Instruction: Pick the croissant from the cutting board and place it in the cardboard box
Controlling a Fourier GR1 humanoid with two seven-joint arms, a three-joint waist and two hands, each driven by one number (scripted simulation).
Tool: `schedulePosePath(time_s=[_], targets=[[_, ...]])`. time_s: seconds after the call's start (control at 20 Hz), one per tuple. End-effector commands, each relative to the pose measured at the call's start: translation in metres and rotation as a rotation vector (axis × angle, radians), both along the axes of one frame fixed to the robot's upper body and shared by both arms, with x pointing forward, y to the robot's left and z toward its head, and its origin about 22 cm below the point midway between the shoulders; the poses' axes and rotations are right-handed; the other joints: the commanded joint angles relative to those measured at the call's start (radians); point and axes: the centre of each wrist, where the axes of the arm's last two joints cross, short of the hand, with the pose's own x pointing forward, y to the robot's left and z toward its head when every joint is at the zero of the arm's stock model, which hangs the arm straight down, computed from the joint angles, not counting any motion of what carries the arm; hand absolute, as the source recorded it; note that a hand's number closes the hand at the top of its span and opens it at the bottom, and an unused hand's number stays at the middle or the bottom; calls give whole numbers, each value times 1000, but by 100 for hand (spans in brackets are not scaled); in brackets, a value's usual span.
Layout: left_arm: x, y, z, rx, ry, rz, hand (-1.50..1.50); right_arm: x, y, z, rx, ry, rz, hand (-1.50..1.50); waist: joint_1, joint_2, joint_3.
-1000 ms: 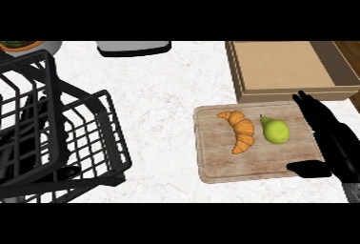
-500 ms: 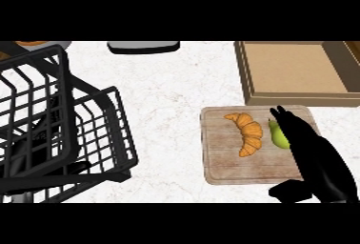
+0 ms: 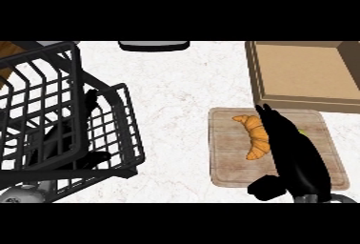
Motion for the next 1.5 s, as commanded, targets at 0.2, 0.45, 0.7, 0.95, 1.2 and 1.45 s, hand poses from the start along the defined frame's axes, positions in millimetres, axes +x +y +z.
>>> schedulePosePath(time_s=[0.2, 0.45, 0.7, 0.95, 1.2, 1.45], targets=[[12, -58, -8, -68, 18, -90, 0, 12, -5, -17, -45, 95, -81, -150, -1, 8, -7], [12, -51, -4, -89, 34, -103, 0, 24, 10, -32, -28, 26, -76, -150, 10, 8, -6], [9, -52, -6, -99, 39, -111, 0, 21, -2, -44, -50, 39, -72, -150, 7, 7, -6], [19, -57, -5, -65, 29, -86, 0, 26, 2, -47, -66, 91, -65, -150, 6, 8, -7], [9, -71, 1, -87, 21, -86, 0, 33, 3, -48, -59, 132, -85, -150, 9, 7, -6], [21, -62, -16, -75, 29, -102, 0, 40, 0, -65, -76, 159, -70, -150, 3, 10, -7]])
